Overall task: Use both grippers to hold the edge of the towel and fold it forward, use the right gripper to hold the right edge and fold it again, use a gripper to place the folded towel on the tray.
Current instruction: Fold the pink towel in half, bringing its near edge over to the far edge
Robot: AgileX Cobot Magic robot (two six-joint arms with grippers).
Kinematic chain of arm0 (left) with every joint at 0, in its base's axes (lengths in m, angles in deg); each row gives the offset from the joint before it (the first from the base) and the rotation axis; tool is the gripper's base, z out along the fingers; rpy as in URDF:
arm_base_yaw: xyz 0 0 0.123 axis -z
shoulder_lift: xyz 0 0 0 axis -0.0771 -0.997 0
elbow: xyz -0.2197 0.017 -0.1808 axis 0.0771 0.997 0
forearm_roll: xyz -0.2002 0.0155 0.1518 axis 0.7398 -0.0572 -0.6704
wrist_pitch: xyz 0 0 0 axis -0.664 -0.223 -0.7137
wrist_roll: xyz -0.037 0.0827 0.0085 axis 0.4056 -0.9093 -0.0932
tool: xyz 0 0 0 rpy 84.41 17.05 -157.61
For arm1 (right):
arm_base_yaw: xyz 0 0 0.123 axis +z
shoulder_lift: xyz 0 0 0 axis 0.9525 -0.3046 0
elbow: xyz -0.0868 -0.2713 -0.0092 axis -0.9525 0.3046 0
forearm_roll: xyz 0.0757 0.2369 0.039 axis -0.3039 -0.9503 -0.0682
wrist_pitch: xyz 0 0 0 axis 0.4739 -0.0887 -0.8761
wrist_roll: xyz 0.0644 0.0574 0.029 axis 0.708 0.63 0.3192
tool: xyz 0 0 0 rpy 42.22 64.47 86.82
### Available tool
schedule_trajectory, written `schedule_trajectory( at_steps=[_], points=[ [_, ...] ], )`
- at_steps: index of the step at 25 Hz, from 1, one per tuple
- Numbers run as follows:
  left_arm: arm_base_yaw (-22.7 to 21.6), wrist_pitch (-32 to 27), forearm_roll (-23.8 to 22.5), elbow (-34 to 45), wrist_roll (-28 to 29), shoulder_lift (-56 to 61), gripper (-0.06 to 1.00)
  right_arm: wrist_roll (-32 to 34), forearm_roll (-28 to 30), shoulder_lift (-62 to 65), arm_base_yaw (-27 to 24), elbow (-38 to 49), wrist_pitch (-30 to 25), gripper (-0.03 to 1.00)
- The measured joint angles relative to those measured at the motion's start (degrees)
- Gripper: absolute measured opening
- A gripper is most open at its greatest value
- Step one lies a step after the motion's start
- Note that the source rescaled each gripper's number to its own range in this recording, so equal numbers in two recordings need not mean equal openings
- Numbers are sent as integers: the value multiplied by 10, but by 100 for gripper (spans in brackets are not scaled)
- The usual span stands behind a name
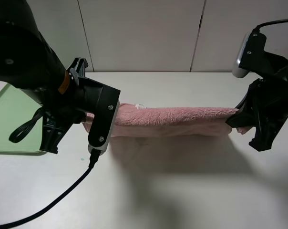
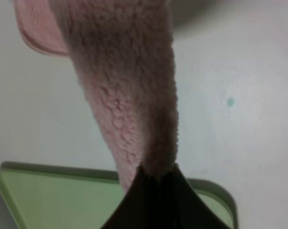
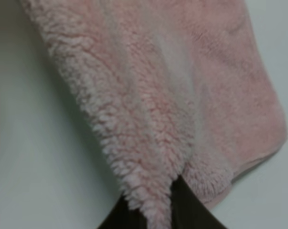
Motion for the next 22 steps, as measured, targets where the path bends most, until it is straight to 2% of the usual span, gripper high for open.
schedule_trajectory(
  at_steps=[4,11,17,22],
  points=[
    [-18,22,1,0,-4,-34,0,0,0,-15,2,0,13,0],
    [-22,47,-20,-6,-11,-80,0,0,7,-101,3,0,36,0],
    [-57,48,-28,-65,-16,-128,0,-4,9,-159,3,0,67,0],
    [-83,51,-28,-99,-51,-168,0,-11,9,-204,3,-21,76,0]
  ],
)
